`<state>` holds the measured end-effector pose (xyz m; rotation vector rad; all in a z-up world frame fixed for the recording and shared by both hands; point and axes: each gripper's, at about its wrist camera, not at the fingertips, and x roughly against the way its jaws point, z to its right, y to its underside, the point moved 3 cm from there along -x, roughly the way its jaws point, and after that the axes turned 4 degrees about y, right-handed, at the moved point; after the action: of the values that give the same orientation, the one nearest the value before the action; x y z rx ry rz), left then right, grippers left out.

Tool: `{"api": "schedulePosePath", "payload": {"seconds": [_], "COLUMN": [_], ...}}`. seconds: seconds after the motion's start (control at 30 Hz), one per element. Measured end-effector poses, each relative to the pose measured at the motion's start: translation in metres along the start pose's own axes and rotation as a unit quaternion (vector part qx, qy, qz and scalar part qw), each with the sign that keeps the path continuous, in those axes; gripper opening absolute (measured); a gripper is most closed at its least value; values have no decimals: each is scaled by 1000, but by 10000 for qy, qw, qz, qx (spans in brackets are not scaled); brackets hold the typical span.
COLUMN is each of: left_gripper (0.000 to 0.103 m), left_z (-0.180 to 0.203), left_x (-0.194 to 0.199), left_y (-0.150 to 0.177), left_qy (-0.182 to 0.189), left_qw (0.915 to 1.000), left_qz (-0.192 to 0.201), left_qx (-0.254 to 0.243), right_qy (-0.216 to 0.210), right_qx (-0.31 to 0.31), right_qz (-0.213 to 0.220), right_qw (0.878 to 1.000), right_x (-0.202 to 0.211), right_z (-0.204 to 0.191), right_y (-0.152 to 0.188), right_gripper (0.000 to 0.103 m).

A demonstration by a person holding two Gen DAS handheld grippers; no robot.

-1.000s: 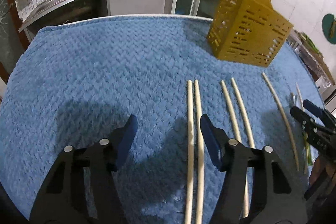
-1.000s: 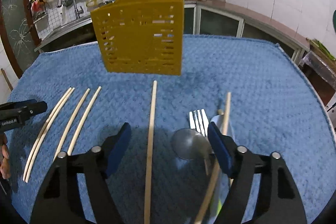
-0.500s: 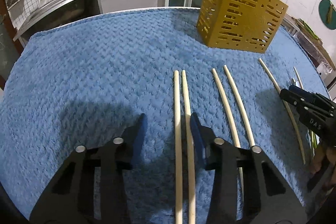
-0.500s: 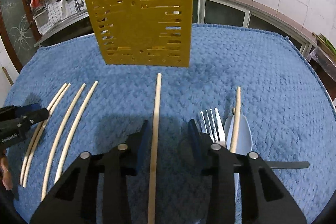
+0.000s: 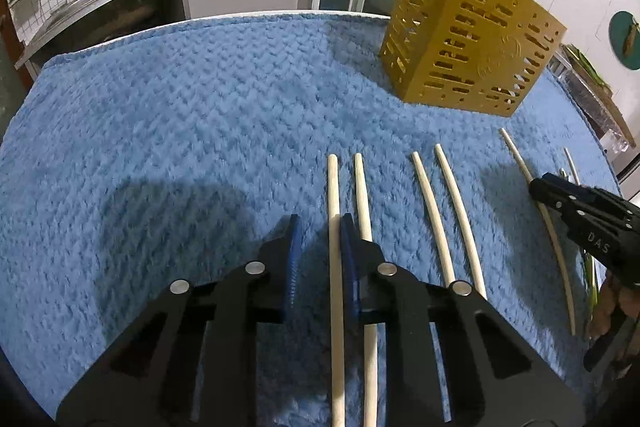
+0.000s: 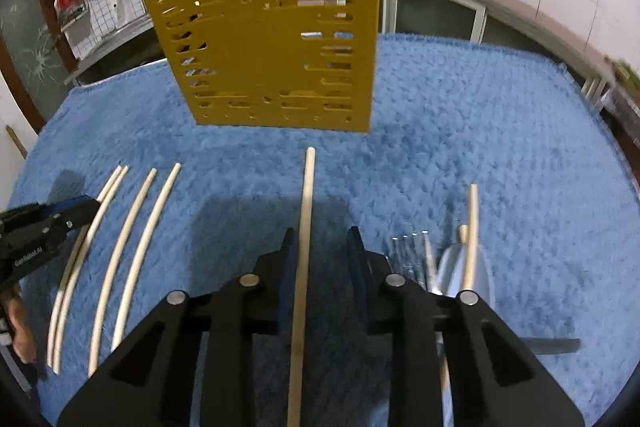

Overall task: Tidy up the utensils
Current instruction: 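Close the right tool on a wooden chopstick while the left tool grasps another chopstick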

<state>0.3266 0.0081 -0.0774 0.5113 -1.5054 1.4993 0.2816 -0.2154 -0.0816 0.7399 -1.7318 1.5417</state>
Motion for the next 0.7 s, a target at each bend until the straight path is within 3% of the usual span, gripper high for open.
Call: {"api": "schedulePosePath", "payload": {"seconds": [0.3,0.5,0.7], "left_gripper": [19,19,19], "left_z": [6,13,14], "left_x": [-13,-19,-20], "left_y": [-19,-22,-23], "left_qy": [-236,-579,-671], "left_qw": [9997,9982,9975], "left_qz": [-39,-67,-111], "left_qx": [41,-111,-168], "right_qy": [235,337,245], "right_qx": [175,125,95], "right_qz": [-59,-135,-247], "right_qw": [9996,9993,9993], "right_x": [-6,-8,-11], "right_z": [-10,-12,-14], "right_y": [-4,-6,-14], "right_gripper": [26,27,27]}}
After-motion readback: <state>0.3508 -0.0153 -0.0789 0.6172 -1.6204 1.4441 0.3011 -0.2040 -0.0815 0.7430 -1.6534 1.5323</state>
